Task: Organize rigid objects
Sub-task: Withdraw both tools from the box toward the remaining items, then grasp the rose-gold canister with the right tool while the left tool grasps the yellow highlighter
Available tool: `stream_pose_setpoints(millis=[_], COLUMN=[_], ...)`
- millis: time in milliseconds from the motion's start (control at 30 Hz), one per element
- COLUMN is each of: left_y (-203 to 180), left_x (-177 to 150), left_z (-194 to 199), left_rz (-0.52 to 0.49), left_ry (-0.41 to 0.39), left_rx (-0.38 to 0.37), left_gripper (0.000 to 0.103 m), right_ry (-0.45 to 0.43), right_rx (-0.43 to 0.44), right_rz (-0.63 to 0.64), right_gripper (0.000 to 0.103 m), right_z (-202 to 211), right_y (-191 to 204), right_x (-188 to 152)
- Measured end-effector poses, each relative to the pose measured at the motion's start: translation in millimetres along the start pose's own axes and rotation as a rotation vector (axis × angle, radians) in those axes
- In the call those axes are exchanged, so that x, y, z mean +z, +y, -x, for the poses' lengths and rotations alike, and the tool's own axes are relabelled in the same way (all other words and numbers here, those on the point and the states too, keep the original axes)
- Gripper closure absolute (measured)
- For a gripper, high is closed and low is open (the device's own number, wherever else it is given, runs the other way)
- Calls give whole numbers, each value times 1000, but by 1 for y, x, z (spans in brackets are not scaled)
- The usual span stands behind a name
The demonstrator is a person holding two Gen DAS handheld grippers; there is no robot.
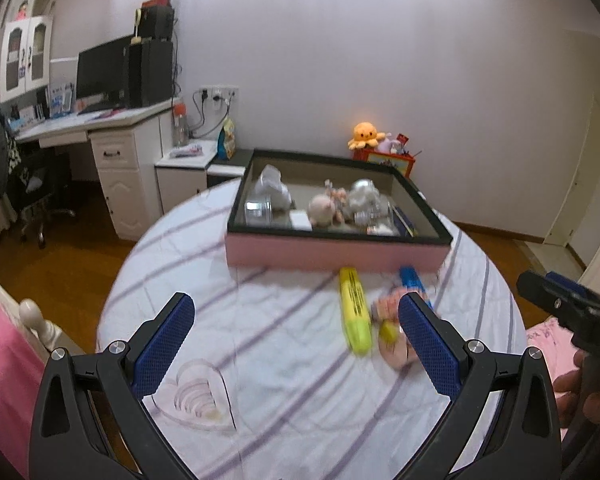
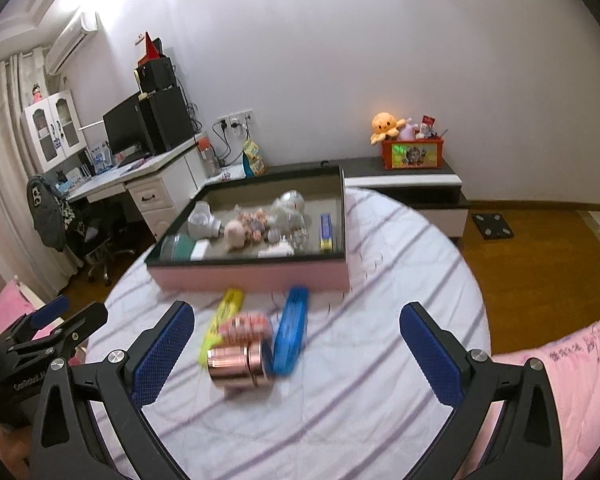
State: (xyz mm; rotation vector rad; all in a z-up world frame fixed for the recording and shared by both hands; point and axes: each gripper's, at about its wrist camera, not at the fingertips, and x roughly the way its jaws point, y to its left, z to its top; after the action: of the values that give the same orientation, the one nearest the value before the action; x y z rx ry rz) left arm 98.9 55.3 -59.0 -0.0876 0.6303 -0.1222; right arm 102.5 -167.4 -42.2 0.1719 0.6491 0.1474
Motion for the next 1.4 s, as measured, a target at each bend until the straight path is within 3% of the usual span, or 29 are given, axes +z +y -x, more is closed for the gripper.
stream_pose_setpoints(millis=[300, 633, 700, 767, 800, 900, 967, 1400], left_y=[4, 13, 15, 16, 16, 16, 13, -19], left_x=[-32, -42, -43, -44, -44, -46, -46, -37], left_z=[-1, -19, -22, -26, -28, -31, -33, -57], left_rz=[9, 23, 26, 28, 28, 25, 22, -40], left_ry=[48, 91, 100, 109, 112, 120, 125, 139], left_rx=[12, 26, 28, 30, 30, 28, 25, -5], left_gripper=[0, 0, 0, 0, 0, 0, 0, 0], right_ry=[86, 165, 178, 205, 213, 196, 186, 168], right_rx=[15, 30, 33, 36, 41, 54, 93, 124], right_rz=[49, 128, 125, 133, 138, 164, 152, 83], right_gripper=[0, 0, 5, 29, 34, 38, 49, 49], right_z=[-19, -66, -74, -85, -87, -85, -80, -59], right_y=[15, 40, 41, 43, 44, 48, 45, 14], right_x=[-39, -45, -47, -49, -50, -51, -50, -54])
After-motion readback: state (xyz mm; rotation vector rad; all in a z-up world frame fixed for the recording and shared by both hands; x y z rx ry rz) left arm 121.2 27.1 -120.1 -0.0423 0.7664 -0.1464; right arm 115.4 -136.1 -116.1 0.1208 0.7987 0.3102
